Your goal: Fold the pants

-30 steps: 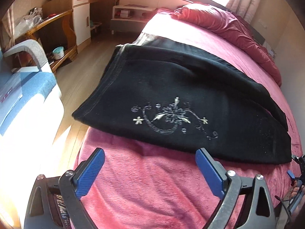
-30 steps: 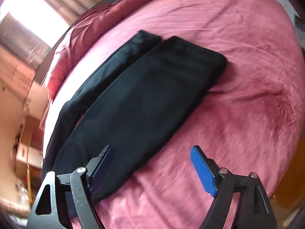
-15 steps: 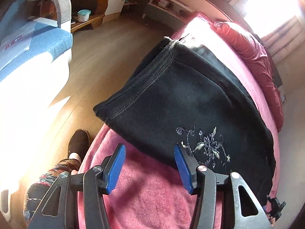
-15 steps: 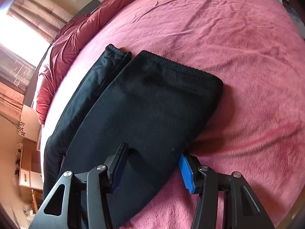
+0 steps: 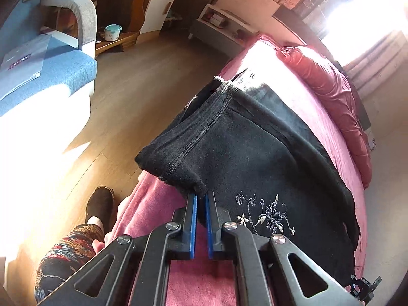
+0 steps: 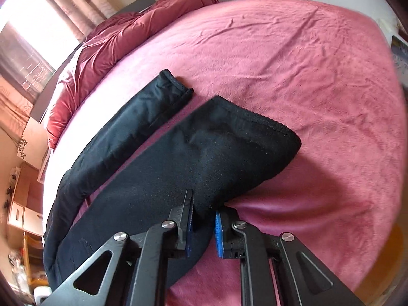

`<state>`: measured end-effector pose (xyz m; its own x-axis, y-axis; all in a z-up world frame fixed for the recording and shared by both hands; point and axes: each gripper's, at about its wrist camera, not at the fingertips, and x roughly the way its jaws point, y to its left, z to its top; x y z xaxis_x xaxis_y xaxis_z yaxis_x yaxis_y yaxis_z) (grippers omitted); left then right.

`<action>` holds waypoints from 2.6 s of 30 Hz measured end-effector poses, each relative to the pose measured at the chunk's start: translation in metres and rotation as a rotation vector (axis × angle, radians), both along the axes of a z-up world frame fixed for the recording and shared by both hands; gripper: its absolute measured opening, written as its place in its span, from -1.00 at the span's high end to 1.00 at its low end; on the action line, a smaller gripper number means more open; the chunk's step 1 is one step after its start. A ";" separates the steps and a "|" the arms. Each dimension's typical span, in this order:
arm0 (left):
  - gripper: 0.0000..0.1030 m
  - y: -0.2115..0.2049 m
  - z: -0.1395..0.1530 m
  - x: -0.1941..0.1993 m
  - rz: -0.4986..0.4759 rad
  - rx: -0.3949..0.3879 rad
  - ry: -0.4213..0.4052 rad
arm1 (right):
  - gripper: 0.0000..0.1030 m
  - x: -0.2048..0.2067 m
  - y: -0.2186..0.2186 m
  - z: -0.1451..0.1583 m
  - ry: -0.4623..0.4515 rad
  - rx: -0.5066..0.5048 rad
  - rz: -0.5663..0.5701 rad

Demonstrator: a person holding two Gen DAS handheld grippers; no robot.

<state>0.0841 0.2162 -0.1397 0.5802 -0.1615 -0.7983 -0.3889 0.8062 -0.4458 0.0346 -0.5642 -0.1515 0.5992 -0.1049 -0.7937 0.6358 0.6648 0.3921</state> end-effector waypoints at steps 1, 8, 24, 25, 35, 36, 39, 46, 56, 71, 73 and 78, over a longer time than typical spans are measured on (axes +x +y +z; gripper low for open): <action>0.89 0.000 0.002 -0.004 -0.005 0.002 -0.003 | 0.74 -0.004 0.000 0.002 0.002 -0.008 0.002; 0.89 -0.002 0.019 -0.042 -0.058 0.022 0.012 | 0.75 -0.037 -0.008 0.003 0.039 -0.036 -0.025; 0.66 0.007 0.005 -0.068 -0.103 0.112 0.247 | 0.13 -0.076 -0.023 -0.007 0.182 -0.109 -0.069; 0.66 0.017 0.013 -0.071 -0.084 0.110 0.224 | 0.01 -0.080 -0.022 0.000 0.183 -0.145 -0.079; 0.50 0.054 0.059 0.008 -0.048 0.053 0.030 | -0.23 -0.059 0.042 0.048 0.074 -0.216 0.077; 0.49 0.049 0.058 0.024 -0.053 0.048 0.025 | -0.24 -0.050 0.057 0.048 0.068 -0.206 0.132; 0.42 0.036 0.055 0.063 -0.075 0.018 0.026 | -0.24 -0.020 0.108 0.043 0.065 -0.201 0.290; 0.38 0.032 0.035 0.153 -0.048 -0.086 0.087 | -0.25 0.022 0.190 0.024 0.083 -0.172 0.493; 0.08 0.044 -0.002 0.254 0.030 -0.163 0.147 | -0.30 0.045 0.212 -0.008 0.168 -0.124 0.515; 0.79 0.015 -0.022 0.298 -0.061 0.014 0.182 | -0.43 0.042 0.212 -0.024 0.206 -0.121 0.497; 0.81 0.010 -0.003 0.284 -0.082 0.046 0.109 | -0.43 0.040 0.211 -0.024 0.204 -0.122 0.498; 0.82 -0.005 0.052 0.228 -0.179 -0.015 -0.109 | -0.43 0.044 0.208 -0.022 0.205 -0.124 0.492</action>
<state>0.3122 0.2116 -0.0876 0.6240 -0.2809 -0.7291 -0.1892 0.8510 -0.4898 0.0790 -0.3557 -0.1735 0.4356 0.0489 -0.8988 0.2929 0.9365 0.1929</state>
